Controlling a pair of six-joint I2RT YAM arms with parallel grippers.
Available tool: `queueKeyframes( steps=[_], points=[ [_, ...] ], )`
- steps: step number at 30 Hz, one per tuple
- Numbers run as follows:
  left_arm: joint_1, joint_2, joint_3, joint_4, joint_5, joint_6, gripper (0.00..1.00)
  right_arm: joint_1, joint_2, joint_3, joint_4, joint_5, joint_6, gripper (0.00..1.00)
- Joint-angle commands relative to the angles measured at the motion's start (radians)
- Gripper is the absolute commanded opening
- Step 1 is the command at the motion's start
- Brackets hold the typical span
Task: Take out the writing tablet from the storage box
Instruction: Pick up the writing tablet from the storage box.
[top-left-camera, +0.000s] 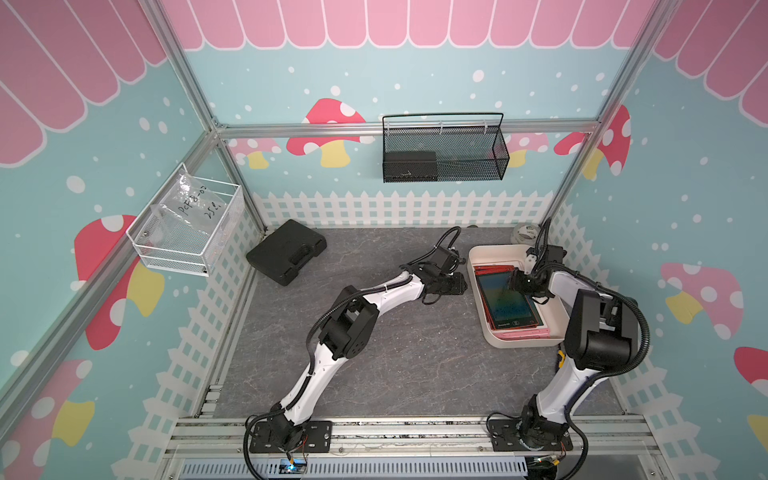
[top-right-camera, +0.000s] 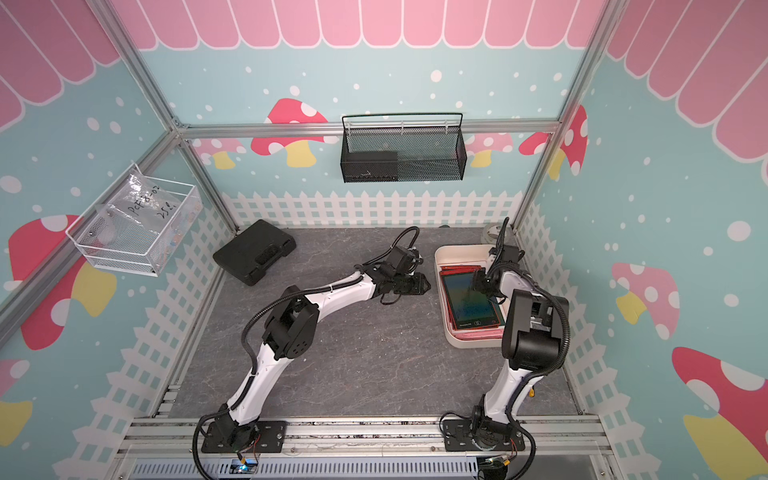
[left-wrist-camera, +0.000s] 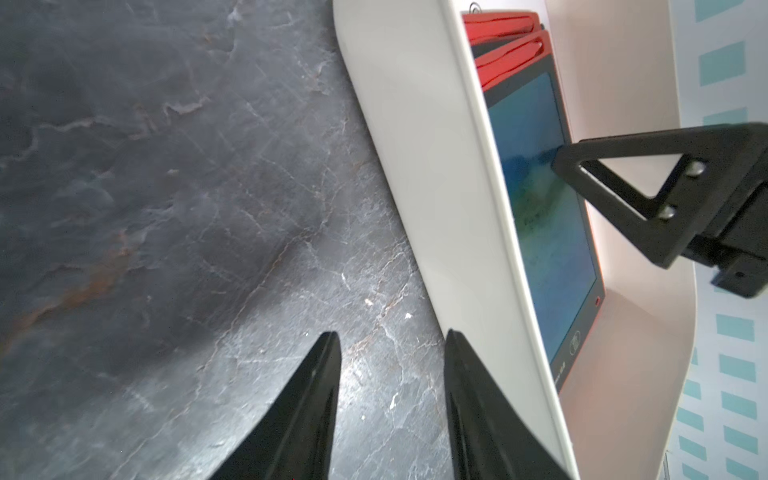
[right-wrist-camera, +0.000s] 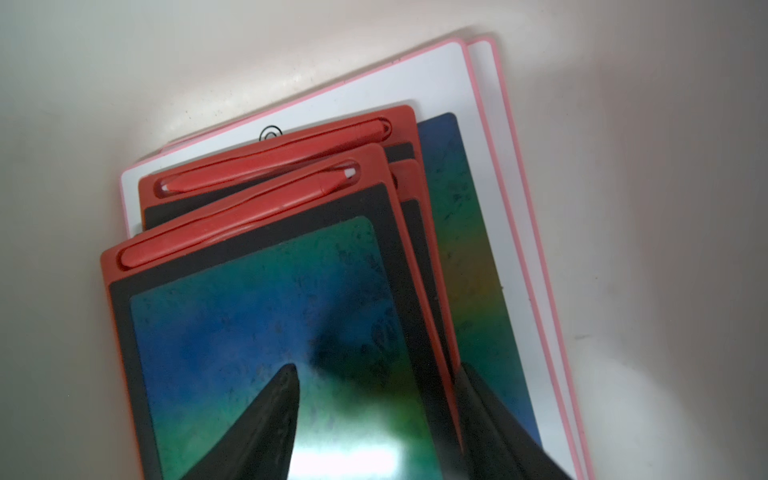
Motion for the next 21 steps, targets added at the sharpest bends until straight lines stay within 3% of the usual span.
queueKeyframes(
  steps=[1,11,21],
  points=[
    [-0.005,0.022,0.032,-0.008,0.026,-0.017,0.44,-0.006,0.023,-0.006,0.004,-0.019,-0.019,0.62],
    [-0.015,0.038,0.076,-0.038,0.043,-0.017,0.43,-0.007,0.036,-0.025,-0.01,-0.058,-0.009,0.62],
    [-0.037,0.132,0.245,-0.152,0.069,-0.02,0.43,-0.009,-0.037,-0.095,-0.014,-0.192,0.027,0.62]
  ],
)
